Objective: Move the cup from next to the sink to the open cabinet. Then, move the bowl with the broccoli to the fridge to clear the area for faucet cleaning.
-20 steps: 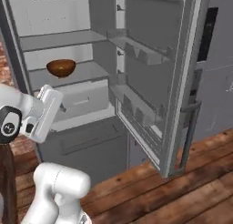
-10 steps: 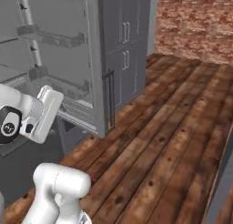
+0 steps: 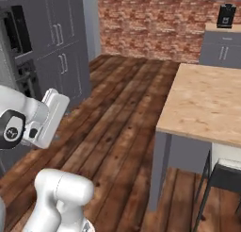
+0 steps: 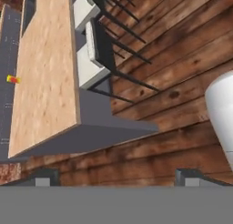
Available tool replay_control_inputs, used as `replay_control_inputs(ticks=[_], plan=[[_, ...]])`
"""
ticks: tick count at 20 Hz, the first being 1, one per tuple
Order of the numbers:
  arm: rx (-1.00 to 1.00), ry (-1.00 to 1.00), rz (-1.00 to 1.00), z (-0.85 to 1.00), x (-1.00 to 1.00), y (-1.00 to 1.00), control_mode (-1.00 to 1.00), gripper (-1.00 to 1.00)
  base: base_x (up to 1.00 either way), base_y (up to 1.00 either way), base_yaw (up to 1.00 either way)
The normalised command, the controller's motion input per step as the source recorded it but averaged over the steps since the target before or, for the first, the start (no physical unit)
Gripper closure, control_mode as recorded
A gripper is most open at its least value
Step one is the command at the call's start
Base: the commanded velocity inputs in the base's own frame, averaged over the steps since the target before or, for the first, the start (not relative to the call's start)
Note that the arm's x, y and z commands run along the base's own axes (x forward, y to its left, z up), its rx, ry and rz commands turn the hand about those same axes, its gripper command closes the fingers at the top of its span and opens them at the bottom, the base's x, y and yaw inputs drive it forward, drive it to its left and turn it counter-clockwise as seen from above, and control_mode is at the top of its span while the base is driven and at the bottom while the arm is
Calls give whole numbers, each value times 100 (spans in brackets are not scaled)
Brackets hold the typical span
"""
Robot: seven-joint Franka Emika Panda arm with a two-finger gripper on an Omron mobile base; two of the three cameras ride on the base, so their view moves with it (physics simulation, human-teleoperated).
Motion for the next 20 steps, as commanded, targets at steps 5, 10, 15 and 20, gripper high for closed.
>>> replay_control_inputs(ticks=[5, 10, 15, 20], plan=[[0, 0, 0, 0, 0, 0, 100, -100, 100, -36, 0], [0, 0, 0, 0, 0, 0, 100, -100, 100, 36, -2], [0, 0, 0, 0, 0, 0, 100, -100, 100, 11, -6], [0, 0, 0, 0, 0, 0, 100, -100, 100, -14, -2]])
